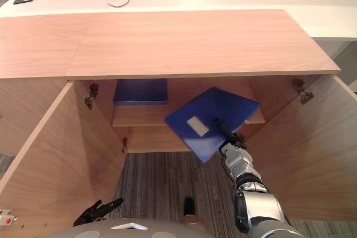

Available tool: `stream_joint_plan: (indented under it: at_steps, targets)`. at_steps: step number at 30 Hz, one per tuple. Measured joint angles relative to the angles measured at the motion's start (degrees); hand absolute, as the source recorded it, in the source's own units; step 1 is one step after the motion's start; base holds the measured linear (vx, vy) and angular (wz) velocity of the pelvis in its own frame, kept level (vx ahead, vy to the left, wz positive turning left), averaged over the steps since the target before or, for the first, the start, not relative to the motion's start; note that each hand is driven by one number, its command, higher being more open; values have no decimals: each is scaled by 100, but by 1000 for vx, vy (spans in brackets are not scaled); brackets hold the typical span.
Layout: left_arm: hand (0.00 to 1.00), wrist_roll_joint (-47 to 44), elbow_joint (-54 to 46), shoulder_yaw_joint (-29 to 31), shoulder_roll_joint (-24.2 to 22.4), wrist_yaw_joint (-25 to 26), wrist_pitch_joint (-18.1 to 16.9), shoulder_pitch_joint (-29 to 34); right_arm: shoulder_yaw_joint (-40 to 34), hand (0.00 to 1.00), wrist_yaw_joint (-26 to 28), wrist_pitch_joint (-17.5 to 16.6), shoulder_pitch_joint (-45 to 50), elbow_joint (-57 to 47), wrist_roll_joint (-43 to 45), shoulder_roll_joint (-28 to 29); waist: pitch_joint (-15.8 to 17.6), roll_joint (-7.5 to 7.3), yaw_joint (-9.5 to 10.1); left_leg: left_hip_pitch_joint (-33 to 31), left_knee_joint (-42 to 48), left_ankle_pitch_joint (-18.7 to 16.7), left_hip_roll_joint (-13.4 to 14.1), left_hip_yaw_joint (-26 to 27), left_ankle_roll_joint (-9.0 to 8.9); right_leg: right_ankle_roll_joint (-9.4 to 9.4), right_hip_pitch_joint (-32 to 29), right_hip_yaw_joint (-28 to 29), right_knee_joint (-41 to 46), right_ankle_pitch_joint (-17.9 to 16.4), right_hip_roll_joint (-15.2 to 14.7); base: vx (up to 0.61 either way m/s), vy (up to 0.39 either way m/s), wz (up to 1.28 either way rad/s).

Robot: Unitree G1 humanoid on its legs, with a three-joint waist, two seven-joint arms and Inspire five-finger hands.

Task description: Walk over to the cabinet, pick up the folder, carry it to the office cabinet, place the folder inside the office cabinet, then close the office cabinet door

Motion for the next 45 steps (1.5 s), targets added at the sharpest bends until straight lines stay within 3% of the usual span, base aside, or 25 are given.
stream_joint_plan:
  at_steps: [2,8,13,15,18,20,22,26,29,35,40,45]
  targets:
    - [100,-38,-10,53,-15,108,4,-5,-348,0,-91,-325,-161,-1,983,241,15,17,11,-38,-130,109,-34,-169,6,-28,2,-250,-1,-25,-39,-38,-30,37]
    - [100,-459,-243,68,-79,269,3,-27,-794,0,-456,-797,-541,-5,1675,366,201,146,112,-288,-72,173,40,-561,-58,-61,-2,-706,28,-87,-10,0,-44,36]
    - [100,-497,-408,97,-156,293,-4,-139,-994,0,-654,-878,-787,-157,1685,379,641,293,123,-1195,1624,-223,421,-650,-82,-73,160,-1178,31,-246,109,-44,-41,45]
    - [100,-496,-537,113,-334,334,-7,-132,-1212,0,-848,-1013,-864,-906,1835,418,837,499,176,-1402,1969,-215,532,-560,-69,-94,77,-1307,269,-353,112,-74,-2,30]
    - [100,-497,-618,156,-498,426,-7,-119,-1290,0,-939,-1096,-1300,-1655,1934,486,912,584,211,-1595,1827,-129,508,-376,27,-81,-754,-1178,1361,-801,-122,-110,60,-19]
    - [100,-500,-841,301,-508,448,-15,-119,-1295,0,-1018,-1303,-1830,-2119,1936,483,1025,414,285,-1784,1825,-118,421,-216,26,-127,-1567,-972,2461,-1262,-396,-116,-18,-27]
    - [100,-502,-1008,402,-494,487,-34,-123,-1269,0,-1213,-1438,-2179,-2159,1819,417,1130,267,298,-1860,1848,-132,379,-106,15,-141,-1955,-865,2917,-1519,-522,-137,-81,-15]
    - [100,-560,-1150,468,-484,494,-126,-218,-1319,0,-1458,-1431,-2879,-2341,1718,314,1423,223,272,-2679,2765,-593,645,33,-69,-251,-2956,-676,4002,-1898,-581,-121,-70,-23]
    - [100,-671,-1230,724,-622,492,-146,-312,-1449,0,-1645,-1439,-3546,-2404,1757,96,1630,297,244,-3243,3508,-910,828,107,-77,-317,-3628,-544,4707,-2080,-599,-114,-55,-26]
    - [100,-874,-1410,758,-681,497,-257,-351,-1526,0,-1987,-1471,-4413,-2287,1774,-215,1750,371,161,-3847,4221,-1214,1043,124,-89,-414,-4306,-553,5369,-2223,-646,-50,-26,-12]
    - [100,-890,-1597,493,-677,501,-342,-440,-1395,0,-2271,-1400,-5314,-1686,1788,-606,1876,566,164,-4264,4643,-1324,1037,-17,-50,-535,-4616,-736,5733,-2308,-864,-56,23,10]
    - [100,-891,-1950,157,-593,530,-361,-523,-678,0,-2412,-1195,-5755,-1363,1980,-1229,1902,594,317,-4843,5054,-1339,943,-241,-15,-600,-5041,-811,6131,-2388,-1094,-96,-4,26]
